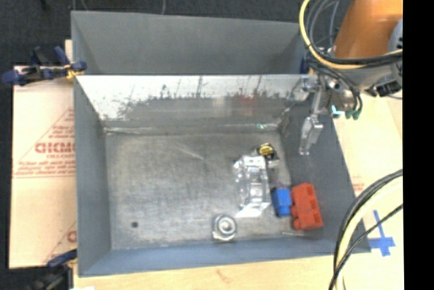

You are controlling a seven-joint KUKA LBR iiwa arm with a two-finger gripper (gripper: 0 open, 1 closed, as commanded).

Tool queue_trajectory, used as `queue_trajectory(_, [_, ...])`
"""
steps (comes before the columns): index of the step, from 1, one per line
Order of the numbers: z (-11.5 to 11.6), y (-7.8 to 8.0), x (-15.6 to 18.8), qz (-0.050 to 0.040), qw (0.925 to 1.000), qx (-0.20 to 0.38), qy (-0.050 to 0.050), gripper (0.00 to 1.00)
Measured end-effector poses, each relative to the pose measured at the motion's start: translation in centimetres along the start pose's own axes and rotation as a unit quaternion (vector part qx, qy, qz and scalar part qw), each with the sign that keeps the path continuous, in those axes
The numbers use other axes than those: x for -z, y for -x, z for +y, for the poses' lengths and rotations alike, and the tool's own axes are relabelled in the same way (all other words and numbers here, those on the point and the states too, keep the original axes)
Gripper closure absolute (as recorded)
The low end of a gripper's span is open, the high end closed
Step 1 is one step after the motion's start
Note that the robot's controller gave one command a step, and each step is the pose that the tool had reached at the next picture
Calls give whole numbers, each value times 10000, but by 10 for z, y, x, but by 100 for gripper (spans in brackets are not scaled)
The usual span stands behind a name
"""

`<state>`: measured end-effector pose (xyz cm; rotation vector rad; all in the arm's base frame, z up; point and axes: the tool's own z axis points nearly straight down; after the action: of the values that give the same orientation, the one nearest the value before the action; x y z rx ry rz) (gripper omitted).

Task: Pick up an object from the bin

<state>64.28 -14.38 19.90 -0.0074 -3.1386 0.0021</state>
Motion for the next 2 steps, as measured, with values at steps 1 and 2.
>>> queue_trajectory(1, [20, 3, -126, -75, 9997, 247, -10, 0])
queue_trajectory(2, [19, 5, -123, -103, 9996, 262, -22, 100])
